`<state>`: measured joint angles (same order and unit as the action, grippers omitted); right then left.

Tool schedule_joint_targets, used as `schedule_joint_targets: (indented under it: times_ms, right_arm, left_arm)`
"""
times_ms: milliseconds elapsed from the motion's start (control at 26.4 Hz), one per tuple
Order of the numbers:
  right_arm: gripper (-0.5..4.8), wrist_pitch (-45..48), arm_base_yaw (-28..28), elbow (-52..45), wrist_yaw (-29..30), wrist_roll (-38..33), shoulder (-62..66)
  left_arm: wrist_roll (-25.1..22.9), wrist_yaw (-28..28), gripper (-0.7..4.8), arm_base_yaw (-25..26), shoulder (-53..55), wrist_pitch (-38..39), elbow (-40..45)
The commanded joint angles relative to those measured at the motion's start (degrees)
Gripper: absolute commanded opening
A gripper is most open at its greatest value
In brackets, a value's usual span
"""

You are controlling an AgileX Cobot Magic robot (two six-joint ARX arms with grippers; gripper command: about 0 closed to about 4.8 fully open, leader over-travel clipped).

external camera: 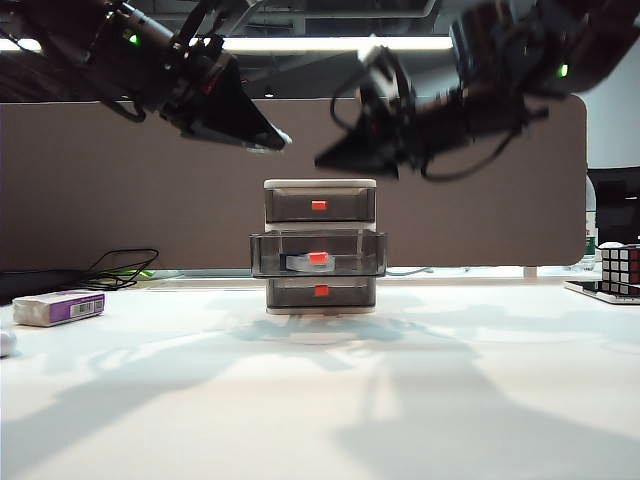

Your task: Open the second layer of the drawer on the table, pick up the transparent tape on the table and put it in, and finally close the drawer.

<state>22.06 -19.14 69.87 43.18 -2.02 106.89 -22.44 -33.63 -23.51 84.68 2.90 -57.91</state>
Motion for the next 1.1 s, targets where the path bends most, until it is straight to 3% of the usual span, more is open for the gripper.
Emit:
schedule_joint_targets:
  times_ms: [38, 190, 417, 911, 1100]
  right_arm:
    - [-0.05, 1.6, 0.0, 0.9, -3.9, 0.6, -2.1]
    - [-0.05, -7.4, 0.2, 10.3, -6.3, 4.2, 0.3]
    - [-0.05, -10.4, 0.2, 19.4, -9.4, 4.0, 7.0]
    - [-0.05, -15.0, 0.0, 23.1, -12.7, 3.5, 12.2]
    - [-0.05, -15.8, 0.0, 23.1, -12.6, 3.6, 12.2]
  left_arm:
    - [-0.1, -1.6, -0.05, 0.0, 1.9, 4.0, 0.3]
    - [0.0, -2.4, -0.05, 0.0, 7.2, 0.7, 0.2]
    - [0.4, -1.8, -0.05, -0.1, 11.0, -3.8, 0.1]
    - [0.4, 3.4, -0.05, -0.1, 13.4, -5.0, 0.1]
    - [1.5, 6.9, -0.05, -0.2, 15.8, -10.6, 0.1]
